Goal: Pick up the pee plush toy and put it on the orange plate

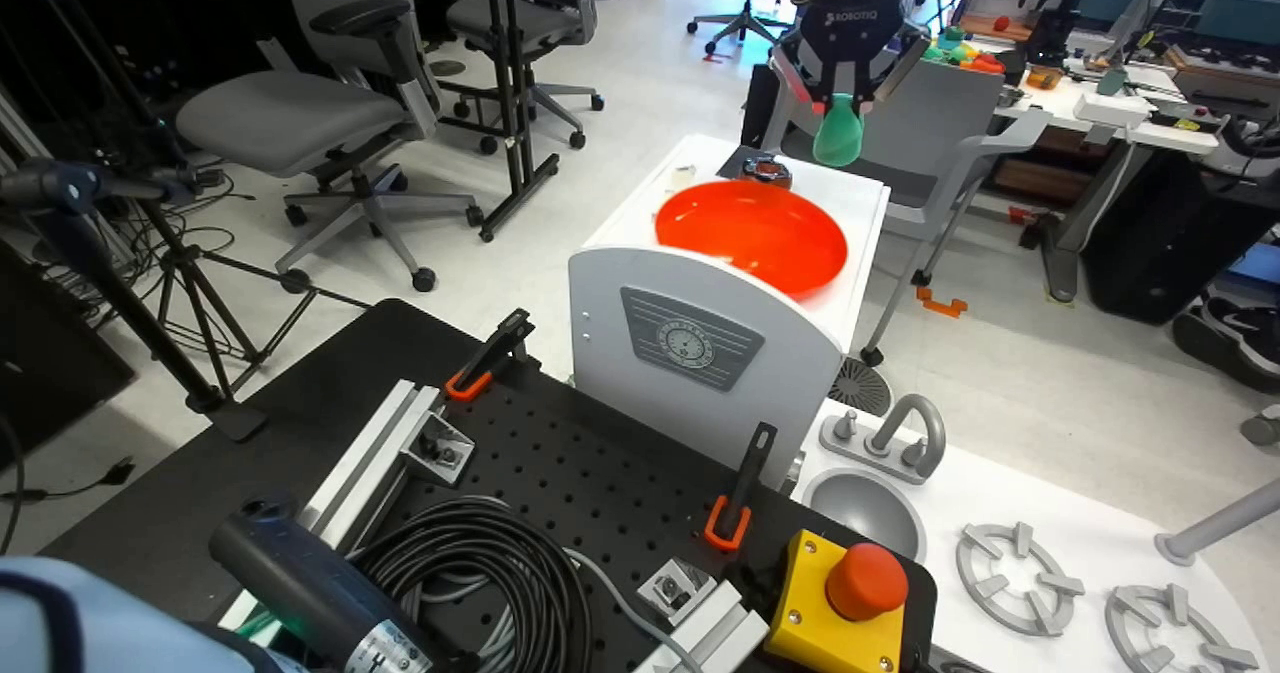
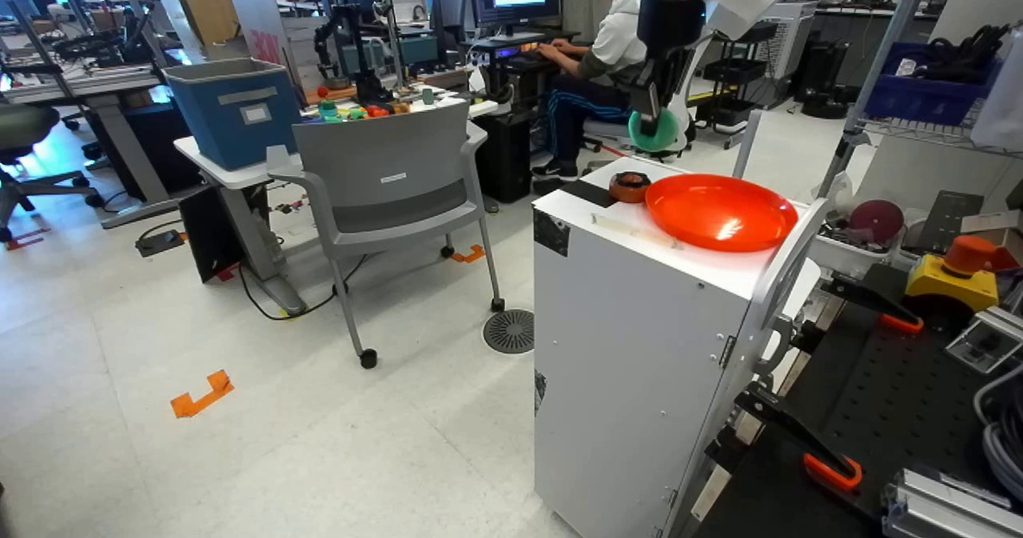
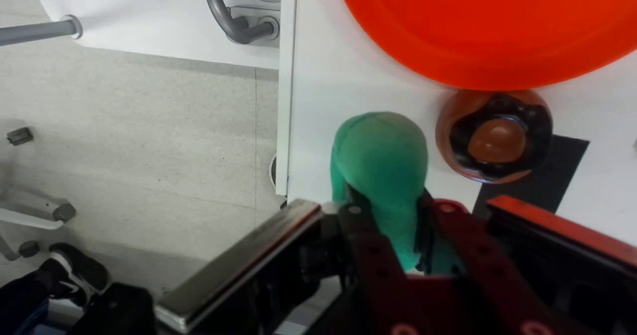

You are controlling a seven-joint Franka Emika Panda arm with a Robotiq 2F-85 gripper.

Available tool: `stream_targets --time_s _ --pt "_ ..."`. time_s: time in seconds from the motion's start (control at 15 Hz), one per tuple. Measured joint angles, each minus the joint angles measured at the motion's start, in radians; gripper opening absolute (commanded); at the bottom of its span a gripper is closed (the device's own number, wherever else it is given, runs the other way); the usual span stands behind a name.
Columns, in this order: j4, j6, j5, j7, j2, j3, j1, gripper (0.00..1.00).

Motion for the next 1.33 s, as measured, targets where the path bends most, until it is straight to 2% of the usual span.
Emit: stream_targets --time_s 0.27,0.6,1.33 --pt "-0.101 0.090 -0.025 0.036 -0.076 -0.004 0.000 0.05" --pt "-0.184 0.124 -0.063 0.065 -0.139 -0.006 0.000 0.05" --pt "-0.230 0.124 -0.119 0.066 -0.158 -0.006 0.002 0.05"
